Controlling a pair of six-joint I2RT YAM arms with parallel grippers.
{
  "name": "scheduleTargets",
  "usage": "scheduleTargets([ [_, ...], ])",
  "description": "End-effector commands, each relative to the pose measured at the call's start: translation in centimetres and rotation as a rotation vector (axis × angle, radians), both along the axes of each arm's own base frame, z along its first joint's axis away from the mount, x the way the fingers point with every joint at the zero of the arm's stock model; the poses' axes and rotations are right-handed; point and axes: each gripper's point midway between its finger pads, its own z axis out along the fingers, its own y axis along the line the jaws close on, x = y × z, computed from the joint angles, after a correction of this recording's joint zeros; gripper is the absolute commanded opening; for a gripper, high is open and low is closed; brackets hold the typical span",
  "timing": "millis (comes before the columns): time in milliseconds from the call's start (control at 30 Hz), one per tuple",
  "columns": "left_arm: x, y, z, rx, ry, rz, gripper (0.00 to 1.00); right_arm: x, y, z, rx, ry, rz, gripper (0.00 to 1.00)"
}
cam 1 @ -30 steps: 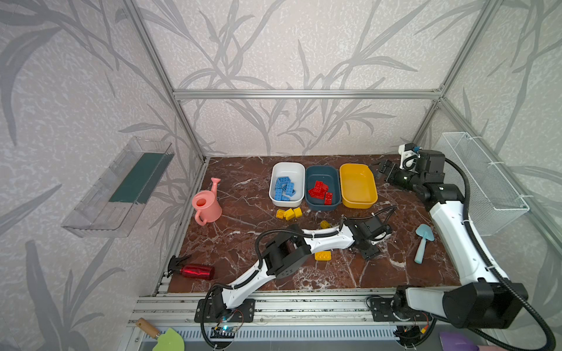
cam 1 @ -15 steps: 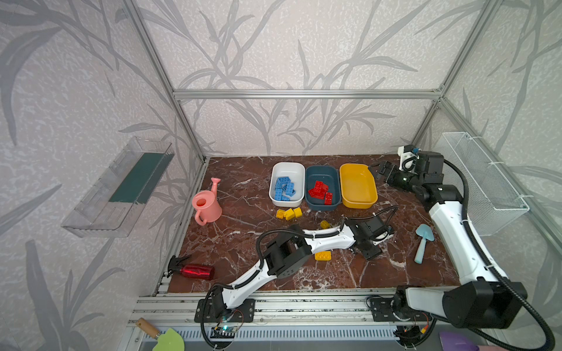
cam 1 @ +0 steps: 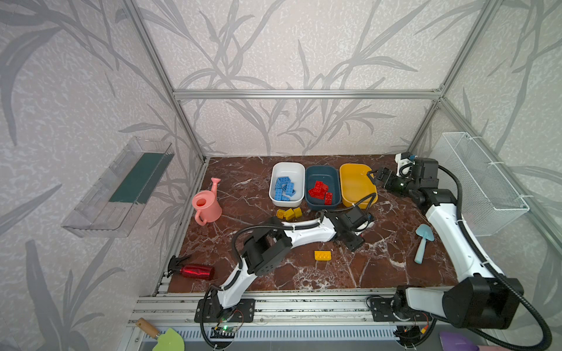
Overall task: Sort the legos into containers by color
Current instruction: Pick up the lego from the middle-right of the table, then place the lego in the container.
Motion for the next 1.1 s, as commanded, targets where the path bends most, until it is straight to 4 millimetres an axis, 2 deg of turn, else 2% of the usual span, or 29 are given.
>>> scheduleTargets([
  [0, 2.4, 2.2, 4.5, -0.079, -0.073, 0.087, 0.44, -0.1, -0.6, 0.3, 0.012, -0.029, -0.024, 0.96],
  [133, 4.8, 5.5, 6.4, -0.093, -0.1, 0.176, 0.44, -0.7, -0.9, -1.5, 0.013, -0.006, -0.043, 0.96],
  [200, 6.8, 7.1, 7.6, -0.092, -0.132, 0.258, 0.44, -1.1, -0.8, -2.7, 0.022, 0.009, -0.044, 0.96],
  [367, 11.2, 9.2, 9.8, -0.1, -0.158, 0.384, 0.44, -2.2, 0.2, -6.4, 0.043, 0.053, -0.027, 0.96],
  [467, 14.8, 10.8, 10.2, -0.073, -0.154, 0.499, 0.44, -2.8, 1.4, -8.3, 0.016, 0.081, 0.002, 0.96],
  [667, 20.7, 12.5, 9.1, 0.004, -0.11, 0.632, 0.44, -4.1, 4.2, -10.9, -0.045, 0.108, 0.078, 0.96],
  [767, 22.9, 13.1, 8.2, 0.032, -0.08, 0.686, 0.44, -4.8, 5.2, -11.6, -0.062, 0.113, 0.108, 0.96],
  [867, 24.2, 13.0, 7.2, 0.04, -0.059, 0.702, 0.45, -5.5, 5.9, -12.1, -0.087, 0.113, 0.127, 0.96],
  [1067, 25.0, 12.5, 5.1, 0.052, -0.046, 0.698, 0.51, -6.3, 6.6, -12.8, -0.123, 0.115, 0.149, 0.96],
])
